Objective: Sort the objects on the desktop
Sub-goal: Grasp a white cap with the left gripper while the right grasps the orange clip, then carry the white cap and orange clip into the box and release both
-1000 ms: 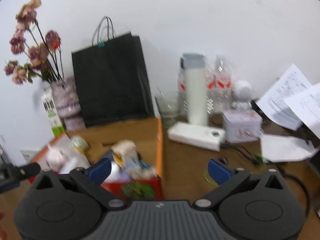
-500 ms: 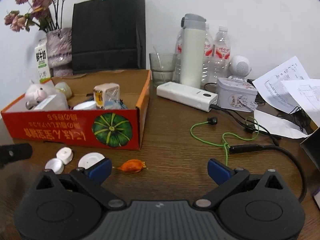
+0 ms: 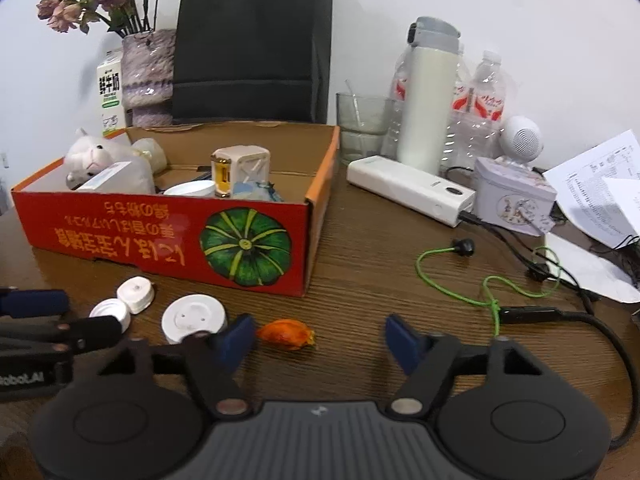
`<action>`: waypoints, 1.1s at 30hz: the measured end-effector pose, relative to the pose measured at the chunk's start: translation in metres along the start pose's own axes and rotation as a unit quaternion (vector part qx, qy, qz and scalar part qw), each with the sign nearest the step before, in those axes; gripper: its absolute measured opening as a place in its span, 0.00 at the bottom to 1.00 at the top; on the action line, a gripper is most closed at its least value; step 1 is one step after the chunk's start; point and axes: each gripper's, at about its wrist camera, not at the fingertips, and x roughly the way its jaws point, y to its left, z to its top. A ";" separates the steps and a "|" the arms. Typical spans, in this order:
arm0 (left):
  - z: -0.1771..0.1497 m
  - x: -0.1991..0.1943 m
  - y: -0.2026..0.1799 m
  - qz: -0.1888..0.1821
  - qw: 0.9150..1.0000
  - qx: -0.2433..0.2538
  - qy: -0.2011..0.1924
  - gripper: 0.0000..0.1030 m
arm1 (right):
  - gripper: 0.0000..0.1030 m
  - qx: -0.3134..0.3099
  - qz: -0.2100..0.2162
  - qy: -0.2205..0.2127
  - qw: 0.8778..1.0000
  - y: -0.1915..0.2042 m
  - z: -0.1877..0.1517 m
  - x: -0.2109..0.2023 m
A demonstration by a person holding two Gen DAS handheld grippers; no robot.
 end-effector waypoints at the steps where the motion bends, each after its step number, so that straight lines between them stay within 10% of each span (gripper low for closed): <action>1: 0.000 0.000 -0.001 0.000 1.000 0.003 -0.001 0.49 | 0.50 0.002 0.007 0.005 1.000 -0.001 0.000 0.002; 8: -0.001 -0.001 -0.001 -0.008 1.000 0.009 -0.003 0.28 | 0.14 -0.006 0.039 0.002 0.999 0.003 -0.003 -0.002; 20: -0.001 -0.006 0.007 -0.021 1.000 -0.007 -0.014 0.27 | 0.12 -0.009 0.027 -0.014 0.999 0.011 -0.006 -0.014; 33: 0.042 -0.055 0.017 -0.042 0.991 -0.044 -0.123 0.27 | 0.12 0.020 0.037 -0.106 0.993 0.012 0.027 -0.069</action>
